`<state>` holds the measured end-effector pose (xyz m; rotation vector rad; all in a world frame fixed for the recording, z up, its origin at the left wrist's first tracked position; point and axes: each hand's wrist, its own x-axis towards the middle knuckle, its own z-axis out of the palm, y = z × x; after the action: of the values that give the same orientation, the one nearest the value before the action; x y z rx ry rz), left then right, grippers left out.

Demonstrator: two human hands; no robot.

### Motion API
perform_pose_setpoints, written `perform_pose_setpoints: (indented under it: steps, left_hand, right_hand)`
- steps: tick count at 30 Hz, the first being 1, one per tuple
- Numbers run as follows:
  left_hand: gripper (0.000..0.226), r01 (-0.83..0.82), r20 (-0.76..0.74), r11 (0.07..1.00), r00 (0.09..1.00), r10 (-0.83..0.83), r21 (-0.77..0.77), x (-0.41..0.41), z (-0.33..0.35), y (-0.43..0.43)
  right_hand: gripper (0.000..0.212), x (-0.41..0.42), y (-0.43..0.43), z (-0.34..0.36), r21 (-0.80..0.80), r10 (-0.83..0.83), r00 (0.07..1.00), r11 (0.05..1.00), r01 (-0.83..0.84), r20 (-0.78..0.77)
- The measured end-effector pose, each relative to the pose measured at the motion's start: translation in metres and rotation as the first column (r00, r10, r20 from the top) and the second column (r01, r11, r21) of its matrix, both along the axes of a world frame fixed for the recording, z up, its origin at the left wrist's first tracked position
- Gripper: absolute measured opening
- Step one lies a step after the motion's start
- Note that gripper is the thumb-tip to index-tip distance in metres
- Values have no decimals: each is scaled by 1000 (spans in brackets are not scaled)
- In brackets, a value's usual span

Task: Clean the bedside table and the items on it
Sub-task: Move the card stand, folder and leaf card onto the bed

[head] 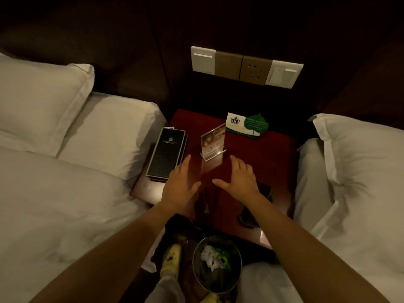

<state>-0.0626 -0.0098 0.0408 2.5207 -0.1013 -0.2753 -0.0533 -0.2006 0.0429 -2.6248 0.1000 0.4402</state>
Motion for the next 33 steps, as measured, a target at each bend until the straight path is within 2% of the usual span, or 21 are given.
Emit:
perform_pose_setpoints:
  steps: [5, 10, 16, 26, 29, 33]
  left_hand:
    - [86, -54, -30, 997, 998, 52, -60, 31, -6, -5]
    - [85, -104, -72, 987, 993, 96, -119, 71, -25, -13]
    - [79, -63, -122, 980, 992, 41, -186, 116, -52, -16]
    - [39, 54, -71, 971, 995, -73, -231, 145, -80, -17]
    - [29, 50, -90, 982, 994, -68, -184, 148, -83, -22]
    - [25, 7, -106, 977, 994, -30, -213, 147, -85, -23]
  right_hand:
    - [103, 32, -3, -2, 146, -100, 993, 983, 109, -68]
    - [104, 63, -1, -16, 198, -124, 988, 970, 140, -88]
    - [106, 97, 6, -45, 237, -167, 979, 953, 191, -119]
    - [110, 126, 17, -76, 332, -237, 966, 907, 259, -106]
    - [109, 130, 18, -83, 365, -252, 962, 890, 273, -103]
    - [103, 132, 19, -93, 412, -282, 955, 862, 296, -96]
